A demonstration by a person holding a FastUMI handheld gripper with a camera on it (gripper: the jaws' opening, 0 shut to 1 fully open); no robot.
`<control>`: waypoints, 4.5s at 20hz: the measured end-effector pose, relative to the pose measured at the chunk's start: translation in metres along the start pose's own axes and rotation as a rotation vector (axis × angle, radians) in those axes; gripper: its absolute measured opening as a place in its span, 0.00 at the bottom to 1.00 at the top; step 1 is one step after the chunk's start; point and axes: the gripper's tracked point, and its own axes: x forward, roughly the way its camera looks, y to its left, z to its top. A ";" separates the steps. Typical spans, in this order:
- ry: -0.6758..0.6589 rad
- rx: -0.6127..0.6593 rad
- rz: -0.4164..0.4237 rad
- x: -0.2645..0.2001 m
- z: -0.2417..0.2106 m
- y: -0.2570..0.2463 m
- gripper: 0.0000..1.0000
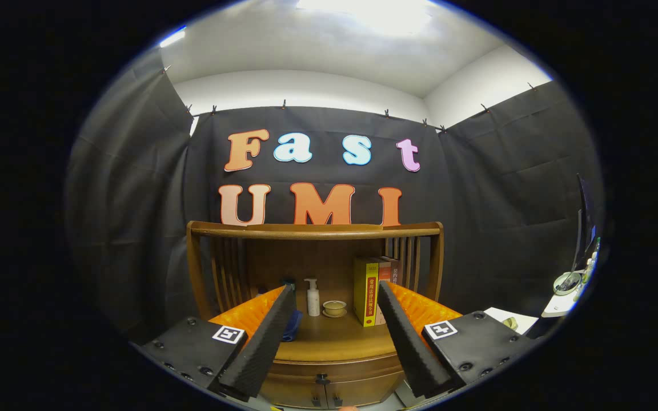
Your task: Pull open the drawer, take out the items inside it, and place them on the countertop above the cabinet.
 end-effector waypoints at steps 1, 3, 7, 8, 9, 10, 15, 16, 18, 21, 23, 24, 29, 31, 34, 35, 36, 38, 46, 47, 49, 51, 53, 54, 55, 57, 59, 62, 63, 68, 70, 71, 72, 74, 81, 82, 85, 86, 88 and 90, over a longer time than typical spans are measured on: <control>0.000 -0.001 0.000 0.000 0.000 0.000 0.99; 0.003 -0.001 0.001 -0.001 -0.004 0.000 0.99; 0.013 0.000 -0.003 -0.001 -0.029 -0.001 0.99; 0.015 0.002 -0.006 -0.001 -0.038 -0.002 0.99; 0.020 0.005 -0.010 -0.002 -0.049 -0.003 0.99; 0.029 0.009 -0.015 -0.002 -0.063 -0.004 0.99; 0.082 0.010 -0.040 -0.005 -0.147 -0.013 0.99; 0.087 0.003 -0.044 -0.005 -0.163 -0.013 0.99; 0.098 -0.010 -0.045 -0.005 -0.197 -0.009 0.99; 0.131 0.001 -0.023 -0.002 -0.248 0.004 0.99; 0.143 0.013 -0.018 0.003 -0.275 0.010 0.99; 0.150 0.017 -0.022 0.006 -0.290 0.010 0.99; 0.210 0.033 -0.031 0.018 -0.369 0.012 0.99; 0.234 0.011 -0.037 0.019 -0.395 0.013 0.99; 0.274 -0.022 -0.021 0.017 -0.419 0.017 0.99; 0.284 -0.021 -0.015 0.019 -0.427 0.019 0.99; 0.294 -0.011 -0.012 0.022 -0.435 0.021 0.99; 0.310 0.012 -0.012 0.029 -0.447 0.023 0.96; 0.375 0.032 0.014 0.045 -0.483 0.028 0.67; 0.381 0.023 0.009 0.044 -0.485 0.027 0.62; 0.393 -0.004 0.012 0.044 -0.491 0.027 0.56; 0.376 -0.020 0.019 0.043 -0.490 0.027 0.53; 0.376 0.013 0.013 0.043 -0.490 0.026 0.43; 0.387 0.026 0.005 0.041 -0.490 0.026 0.40; 0.391 0.028 -0.004 0.039 -0.490 0.026 0.40; 0.393 0.002 0.009 0.031 -0.487 0.025 0.35; 0.397 0.009 0.023 0.020 -0.483 0.025 0.35; 0.405 0.012 0.025 0.002 -0.479 0.022 0.35; 0.407 0.011 0.024 -0.004 -0.476 0.022 0.35; 0.419 0.023 0.032 -0.035 -0.467 0.018 0.35; 0.432 0.020 0.031 -0.048 -0.465 0.016 0.35; 0.447 0.023 0.032 -0.055 -0.466 0.016 0.35; 0.465 0.027 0.036 -0.061 -0.469 0.016 0.35; 0.477 0.030 0.039 -0.072 -0.465 0.015 0.35; 0.528 0.025 0.034 -0.098 -0.463 0.014 0.35; 0.533 0.024 0.033 -0.102 -0.462 0.013 0.34; 0.560 0.020 0.028 -0.113 -0.462 0.012 0.35; 0.567 0.020 0.028 -0.117 -0.461 0.012 0.35; 0.580 0.019 0.029 -0.125 -0.461 0.011 0.35; 0.580 0.020 0.029 -0.133 -0.459 0.011 0.35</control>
